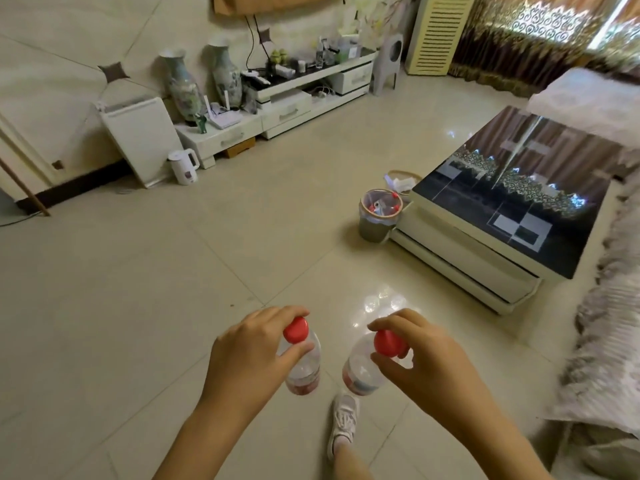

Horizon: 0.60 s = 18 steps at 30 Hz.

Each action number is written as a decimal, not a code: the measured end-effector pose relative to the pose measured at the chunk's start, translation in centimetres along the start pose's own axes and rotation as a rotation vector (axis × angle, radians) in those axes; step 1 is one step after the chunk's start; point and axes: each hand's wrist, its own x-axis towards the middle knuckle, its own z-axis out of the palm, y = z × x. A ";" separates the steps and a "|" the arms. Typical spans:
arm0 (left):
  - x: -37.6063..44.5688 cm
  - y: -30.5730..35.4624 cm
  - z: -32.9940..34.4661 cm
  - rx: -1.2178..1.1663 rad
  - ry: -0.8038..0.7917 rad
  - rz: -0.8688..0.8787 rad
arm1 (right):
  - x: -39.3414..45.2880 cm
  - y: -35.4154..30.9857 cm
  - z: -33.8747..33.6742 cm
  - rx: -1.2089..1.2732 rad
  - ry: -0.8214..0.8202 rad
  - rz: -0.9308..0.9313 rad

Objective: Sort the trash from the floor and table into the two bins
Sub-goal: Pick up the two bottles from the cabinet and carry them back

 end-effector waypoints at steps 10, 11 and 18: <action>23.9 1.7 2.3 0.059 0.032 0.034 | 22.6 7.1 -6.5 -0.006 -0.041 -0.042; 25.9 1.7 2.3 0.062 0.042 0.044 | 24.6 7.5 -7.1 -0.008 -0.038 -0.043; 40.4 1.0 3.6 0.032 0.070 0.045 | 38.7 11.1 -9.3 -0.007 -0.041 -0.026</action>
